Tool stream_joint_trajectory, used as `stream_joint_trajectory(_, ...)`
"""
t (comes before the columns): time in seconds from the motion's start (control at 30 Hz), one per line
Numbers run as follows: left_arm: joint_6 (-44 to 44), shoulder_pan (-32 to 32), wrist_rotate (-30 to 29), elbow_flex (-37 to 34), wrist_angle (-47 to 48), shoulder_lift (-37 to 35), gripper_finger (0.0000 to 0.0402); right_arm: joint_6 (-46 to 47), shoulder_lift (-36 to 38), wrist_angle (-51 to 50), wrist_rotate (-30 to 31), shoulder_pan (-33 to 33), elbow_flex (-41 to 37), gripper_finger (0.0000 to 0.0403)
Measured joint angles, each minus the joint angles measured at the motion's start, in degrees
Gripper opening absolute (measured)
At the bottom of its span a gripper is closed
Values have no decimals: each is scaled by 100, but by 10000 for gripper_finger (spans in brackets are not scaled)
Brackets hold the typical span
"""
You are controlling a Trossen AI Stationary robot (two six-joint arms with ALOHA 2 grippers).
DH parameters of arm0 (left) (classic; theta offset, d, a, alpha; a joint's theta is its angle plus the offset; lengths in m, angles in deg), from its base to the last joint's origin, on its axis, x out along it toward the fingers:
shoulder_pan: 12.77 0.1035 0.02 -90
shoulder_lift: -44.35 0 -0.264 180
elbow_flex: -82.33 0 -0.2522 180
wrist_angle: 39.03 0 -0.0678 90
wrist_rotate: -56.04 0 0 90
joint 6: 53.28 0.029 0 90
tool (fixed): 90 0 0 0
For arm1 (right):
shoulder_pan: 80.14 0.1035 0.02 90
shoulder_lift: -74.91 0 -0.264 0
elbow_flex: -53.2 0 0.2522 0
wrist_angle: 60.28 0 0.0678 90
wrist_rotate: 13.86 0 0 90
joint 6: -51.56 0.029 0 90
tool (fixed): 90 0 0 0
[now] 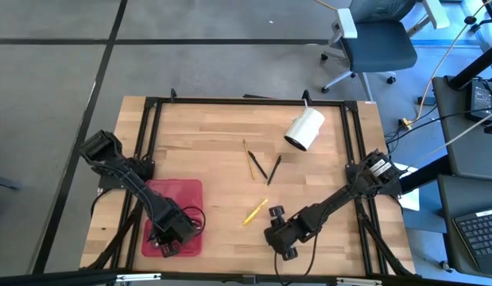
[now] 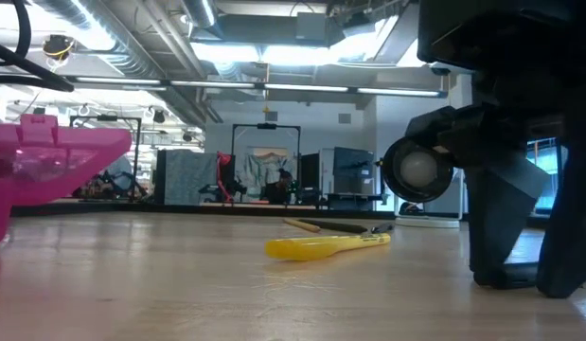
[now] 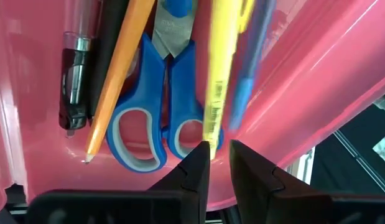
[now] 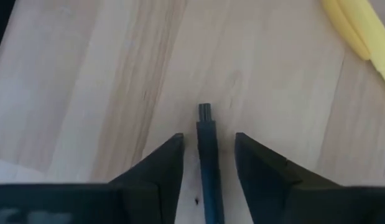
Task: Pick & place school supplies into a supply box
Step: Put the yellow pen into the red supply box, then put the black pen into the red supply box
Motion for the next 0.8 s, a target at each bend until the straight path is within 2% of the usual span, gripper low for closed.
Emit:
stream_joint_trajectory(0.27, 187, -15, 62, 7, 10, -1, 52, 4, -13, 2, -4, 0, -8, 80)
stream_joint_trajectory(0.47, 505, -17, 1, 309, 27, -1, 55, 11, -11, -15, -2, 0, -10, 32)
stream_joint_trajectory(0.8, 776, -17, -429, 995, -27, -3, 52, 277, -19, -118, -3, -4, 138, 42)
